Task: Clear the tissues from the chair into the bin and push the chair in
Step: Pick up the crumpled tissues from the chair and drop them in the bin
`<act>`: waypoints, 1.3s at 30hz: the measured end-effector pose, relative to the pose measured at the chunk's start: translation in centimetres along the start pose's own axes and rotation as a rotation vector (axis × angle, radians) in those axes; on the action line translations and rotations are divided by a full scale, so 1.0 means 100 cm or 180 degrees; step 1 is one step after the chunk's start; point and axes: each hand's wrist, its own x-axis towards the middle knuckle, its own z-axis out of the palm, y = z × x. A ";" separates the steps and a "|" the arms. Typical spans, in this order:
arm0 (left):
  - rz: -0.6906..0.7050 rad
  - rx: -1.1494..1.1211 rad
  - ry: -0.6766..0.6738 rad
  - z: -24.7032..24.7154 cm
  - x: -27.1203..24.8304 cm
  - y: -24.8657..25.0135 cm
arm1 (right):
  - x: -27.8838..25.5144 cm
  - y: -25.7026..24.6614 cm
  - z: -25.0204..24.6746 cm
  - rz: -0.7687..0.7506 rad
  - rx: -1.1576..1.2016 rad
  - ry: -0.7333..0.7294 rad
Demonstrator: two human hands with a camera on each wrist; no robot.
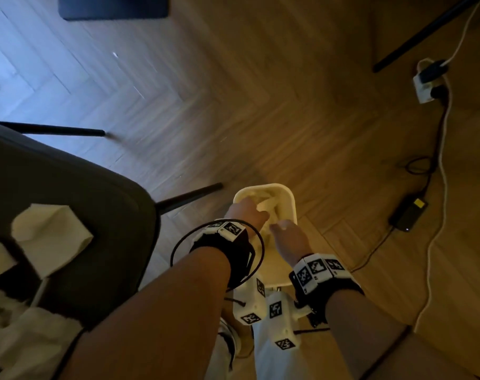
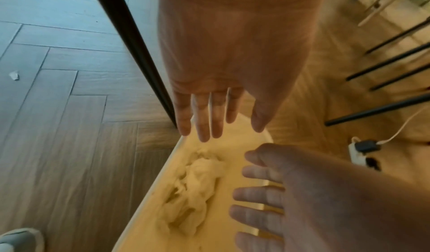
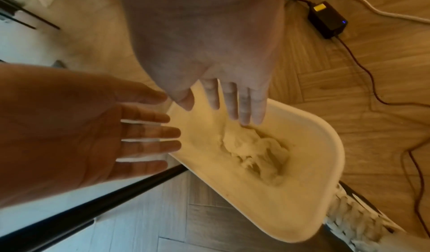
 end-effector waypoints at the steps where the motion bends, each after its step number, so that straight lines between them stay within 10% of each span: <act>1: 0.0050 -0.0047 0.0031 -0.011 -0.010 0.004 | -0.009 -0.010 -0.007 -0.0172 -0.0046 -0.0108; 11: -0.0045 -0.2572 0.0696 -0.193 -0.135 -0.039 | -0.102 -0.173 -0.045 -0.1414 -0.0721 -0.0121; 17: -0.0220 -0.1774 0.1606 -0.271 -0.171 -0.168 | -0.155 -0.258 0.015 -0.2394 -0.1730 -0.0626; 24: -0.0989 0.0122 0.1403 -0.285 -0.195 -0.301 | -0.183 -0.301 0.101 -0.2857 -0.2799 -0.0501; 39: -0.0772 0.0087 0.1264 -0.268 -0.150 -0.350 | -0.160 -0.294 0.169 -0.2564 -0.3018 0.0175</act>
